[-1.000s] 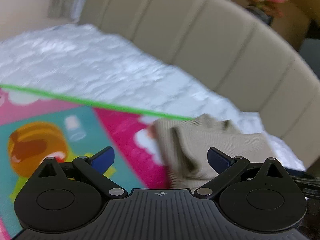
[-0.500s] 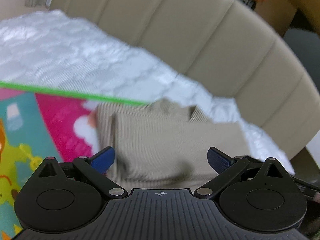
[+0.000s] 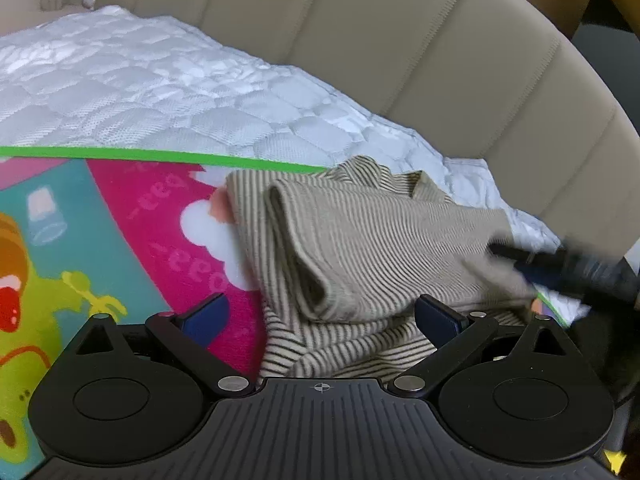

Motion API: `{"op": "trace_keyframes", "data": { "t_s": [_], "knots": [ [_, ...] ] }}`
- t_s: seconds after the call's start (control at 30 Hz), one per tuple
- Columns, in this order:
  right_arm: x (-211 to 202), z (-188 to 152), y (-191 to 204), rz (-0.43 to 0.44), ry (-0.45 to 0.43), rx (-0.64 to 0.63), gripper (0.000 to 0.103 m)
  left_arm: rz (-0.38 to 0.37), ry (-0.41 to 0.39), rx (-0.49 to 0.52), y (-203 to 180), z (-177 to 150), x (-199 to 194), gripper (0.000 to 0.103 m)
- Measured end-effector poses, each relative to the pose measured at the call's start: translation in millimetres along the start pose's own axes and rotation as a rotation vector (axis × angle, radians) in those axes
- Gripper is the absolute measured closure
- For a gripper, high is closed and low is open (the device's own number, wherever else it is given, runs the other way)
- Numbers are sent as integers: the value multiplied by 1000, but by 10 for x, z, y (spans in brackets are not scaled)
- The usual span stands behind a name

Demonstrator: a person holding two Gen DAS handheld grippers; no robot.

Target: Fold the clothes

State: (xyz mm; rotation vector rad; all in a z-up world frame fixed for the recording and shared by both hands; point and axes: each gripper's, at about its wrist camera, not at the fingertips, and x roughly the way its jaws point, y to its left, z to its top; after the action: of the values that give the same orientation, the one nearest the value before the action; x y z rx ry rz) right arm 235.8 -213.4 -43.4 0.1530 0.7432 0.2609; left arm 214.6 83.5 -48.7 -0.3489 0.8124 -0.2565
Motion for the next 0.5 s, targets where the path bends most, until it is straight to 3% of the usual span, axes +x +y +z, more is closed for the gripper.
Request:
{"op": "trace_keyframes", "data": {
  "t_s": [0.1, 0.17, 0.27, 0.37, 0.5],
  "knots": [
    [-19, -102, 127, -46, -5, -85, 0, 16, -48, -48, 42, 69, -108, 1],
    [-1, -90, 126, -48, -3, -64, 0, -40, -120, -76, 44, 133, -258, 1],
    [-16, -83, 101, -38, -2, -41, 0, -185, -181, -103, -34, 202, -386, 1],
    [-52, -83, 97, -34, 8, -62, 0, -262, -140, -83, -185, 176, -246, 1],
    [-248, 7, 69, -3, 46, -82, 0, -173, -60, 4, -234, 61, -24, 6]
  ]
}}
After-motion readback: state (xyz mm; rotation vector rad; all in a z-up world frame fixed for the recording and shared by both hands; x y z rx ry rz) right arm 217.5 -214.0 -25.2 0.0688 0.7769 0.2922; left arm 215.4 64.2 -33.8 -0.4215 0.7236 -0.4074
